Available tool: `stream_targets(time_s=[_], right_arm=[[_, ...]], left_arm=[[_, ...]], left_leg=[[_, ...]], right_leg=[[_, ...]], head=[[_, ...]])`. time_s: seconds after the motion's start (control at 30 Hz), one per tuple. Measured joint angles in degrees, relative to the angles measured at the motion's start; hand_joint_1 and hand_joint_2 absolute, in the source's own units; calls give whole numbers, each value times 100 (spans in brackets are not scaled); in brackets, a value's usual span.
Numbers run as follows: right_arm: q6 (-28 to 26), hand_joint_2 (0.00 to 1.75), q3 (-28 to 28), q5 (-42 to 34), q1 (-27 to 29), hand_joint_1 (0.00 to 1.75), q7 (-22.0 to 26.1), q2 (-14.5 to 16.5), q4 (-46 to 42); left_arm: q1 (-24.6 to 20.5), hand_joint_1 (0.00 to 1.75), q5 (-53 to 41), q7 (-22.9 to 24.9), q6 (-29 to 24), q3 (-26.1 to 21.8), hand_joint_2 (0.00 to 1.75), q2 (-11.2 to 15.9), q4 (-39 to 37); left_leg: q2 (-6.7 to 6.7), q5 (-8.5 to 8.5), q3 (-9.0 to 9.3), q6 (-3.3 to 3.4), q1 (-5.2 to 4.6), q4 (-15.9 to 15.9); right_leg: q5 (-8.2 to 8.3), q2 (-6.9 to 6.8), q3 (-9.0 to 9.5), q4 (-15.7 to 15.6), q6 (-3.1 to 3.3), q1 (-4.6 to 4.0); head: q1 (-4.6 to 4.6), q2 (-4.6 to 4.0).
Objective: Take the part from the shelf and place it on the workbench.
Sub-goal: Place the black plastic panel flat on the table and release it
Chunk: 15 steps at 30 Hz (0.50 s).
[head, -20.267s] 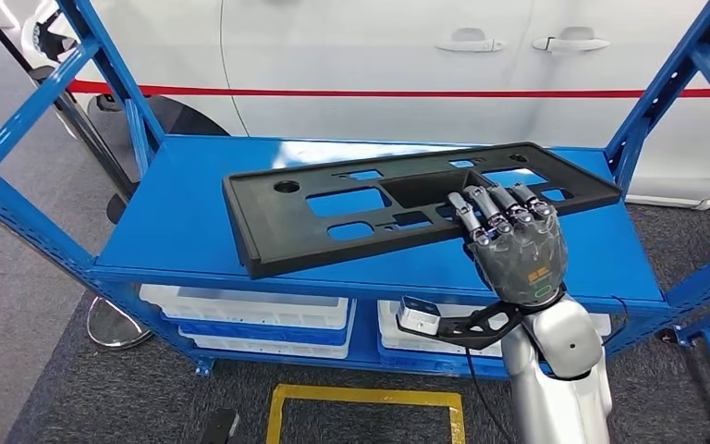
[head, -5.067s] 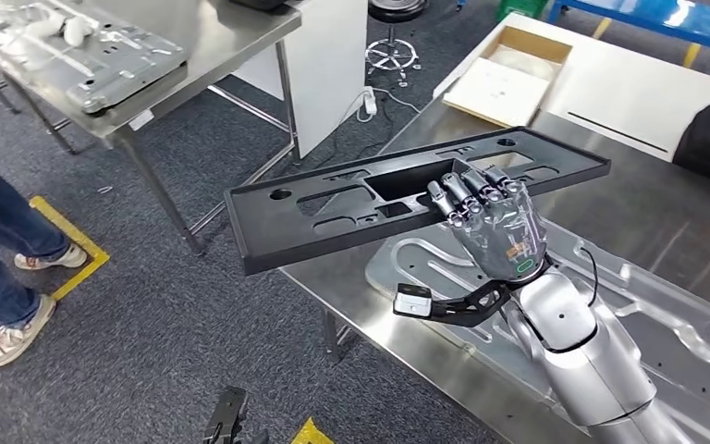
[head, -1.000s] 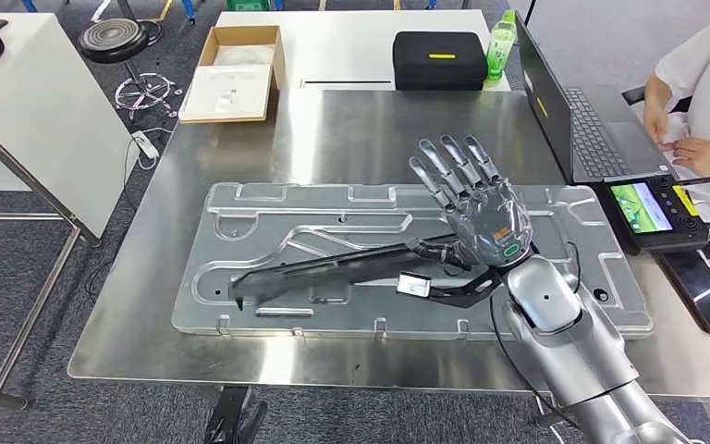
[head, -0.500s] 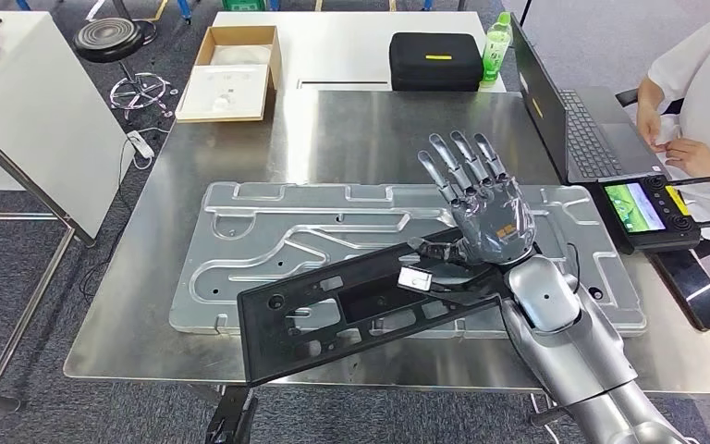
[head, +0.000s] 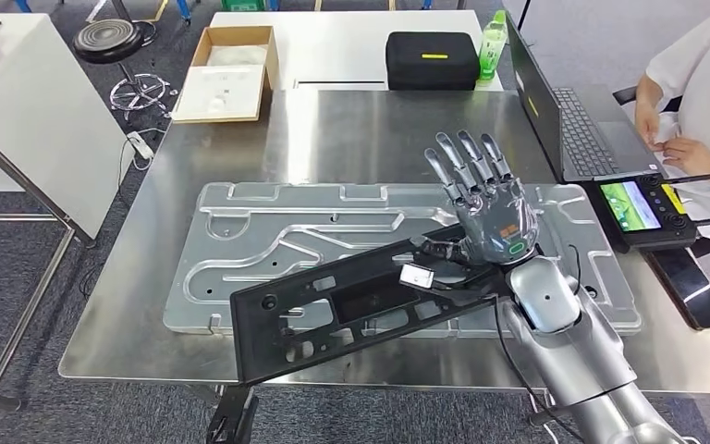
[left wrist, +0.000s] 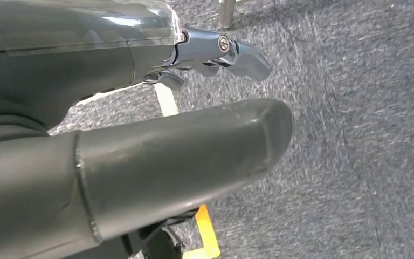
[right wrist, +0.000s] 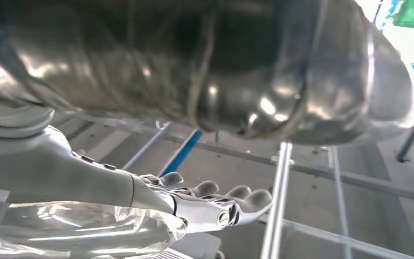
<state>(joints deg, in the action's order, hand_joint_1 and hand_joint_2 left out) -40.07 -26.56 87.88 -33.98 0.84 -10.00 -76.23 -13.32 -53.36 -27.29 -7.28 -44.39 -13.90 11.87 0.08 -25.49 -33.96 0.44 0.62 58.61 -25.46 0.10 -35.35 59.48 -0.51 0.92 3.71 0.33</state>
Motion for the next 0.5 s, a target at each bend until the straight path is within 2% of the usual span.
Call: stream_targets(time_s=[0.07,0.1,0.17,0.2,0.23,0.27,0.3,0.37,0.4,0.43,0.5], right_arm=[[-1,0,-1,1,-20,0,-85,-10,-35],[-1,0,-2,1,-28,0,-136,-15,-54],[1,0,-37,1,-42,0,-314,-52,-80],[1,0,-82,2,-53,0,-441,-91,-86],[1,0,-149,2,-75,0,-578,-143,-90],[1,0,-229,3,-105,0,-703,-199,-97],[1,0,-308,3,-139,0,-802,-252,-109],[1,0,-432,3,-200,0,-915,-344,-148],[1,0,-474,3,-219,0,-942,-386,-165],[1,0,-510,3,-231,0,-960,-421,-178],[1,0,-564,4,-245,0,-977,-476,-192]], left_arm=[[4,0,4,5,-4,2,0,0,0],[6,0,7,8,-7,2,0,1,0],[14,0,17,9,-10,2,0,3,0],[19,0,25,6,-11,2,0,5,0],[24,0,33,3,-11,2,0,6,0],[28,0,41,1,-12,2,0,7,0],[28,0,45,0,-13,2,0,7,0],[13,0,49,-4,-13,3,0,8,0],[0,0,51,-7,-13,4,0,8,0],[-9,0,52,-11,-13,5,0,9,0],[-7,0,55,-15,-13,7,0,9,0]], left_leg=[[0,-146,-74,-51,15,188],[0,-306,-188,-70,20,453],[-1,-671,-538,-91,21,1232],[-1,-770,-689,-93,20,1550],[0,-764,-756,-86,18,1682],[6,-644,-709,-67,15,1576],[32,-445,-555,-34,7,1252],[205,-116,-178,57,-42,431],[277,-40,-59,96,-70,163],[314,-30,-13,121,-96,38],[227,-2,-6,155,-99,-8]], right_leg=[[19,-1,10,-25,88,14],[25,-3,15,-36,123,19],[23,-18,9,-36,157,-1],[20,-35,9,-34,163,-13],[18,-56,11,-31,168,-24],[14,-77,18,-28,170,-33],[9,-100,28,-26,171,-43],[-5,-150,42,-19,155,-68],[-10,-182,44,-16,135,-80],[-14,-224,42,-15,111,-88],[-17,-324,49,-28,52,-96]], head=[[-2,0],[-4,0],[-7,0],[-6,0],[-6,0],[-6,0],[-6,0],[-6,0],[-5,0],[-4,0],[-4,0]])
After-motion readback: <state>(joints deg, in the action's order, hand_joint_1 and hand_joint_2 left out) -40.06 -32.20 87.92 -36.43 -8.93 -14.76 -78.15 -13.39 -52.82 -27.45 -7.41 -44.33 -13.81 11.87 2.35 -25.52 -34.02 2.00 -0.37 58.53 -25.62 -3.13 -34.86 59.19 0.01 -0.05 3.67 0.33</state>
